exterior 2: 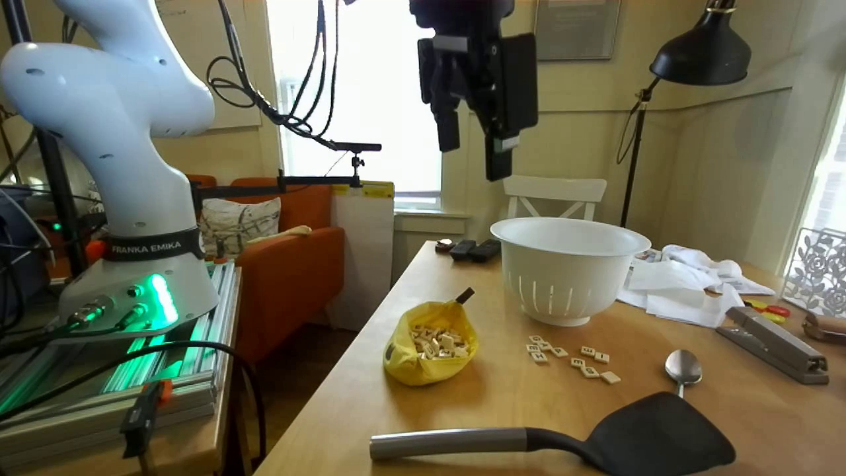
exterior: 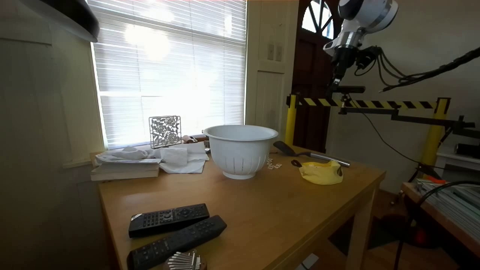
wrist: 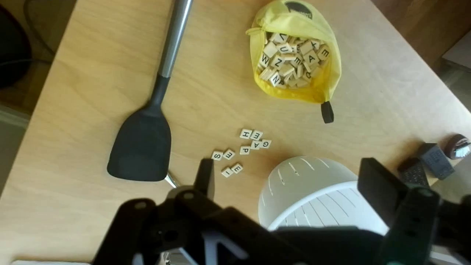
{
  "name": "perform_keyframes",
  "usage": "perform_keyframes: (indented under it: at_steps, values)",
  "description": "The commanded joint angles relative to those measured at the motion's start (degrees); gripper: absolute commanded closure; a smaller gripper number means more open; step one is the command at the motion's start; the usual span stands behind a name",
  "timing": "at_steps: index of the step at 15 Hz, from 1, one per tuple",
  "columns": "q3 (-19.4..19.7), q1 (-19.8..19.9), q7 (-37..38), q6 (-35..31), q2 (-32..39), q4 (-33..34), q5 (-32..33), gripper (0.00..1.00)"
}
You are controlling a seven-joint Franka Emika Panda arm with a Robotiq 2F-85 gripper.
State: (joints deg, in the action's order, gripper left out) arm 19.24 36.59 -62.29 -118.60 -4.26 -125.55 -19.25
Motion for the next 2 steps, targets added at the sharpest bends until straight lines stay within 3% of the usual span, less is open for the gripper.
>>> perform_keyframes:
  at_steps: [1, 2]
  values:
    - [3.1, -3.1, 0.2, 0.0, 0.0, 0.1, 0.3, 0.0]
    - [3.3, -3.3, 0.2, 0.0, 0.2, 0.1, 0.2, 0.0]
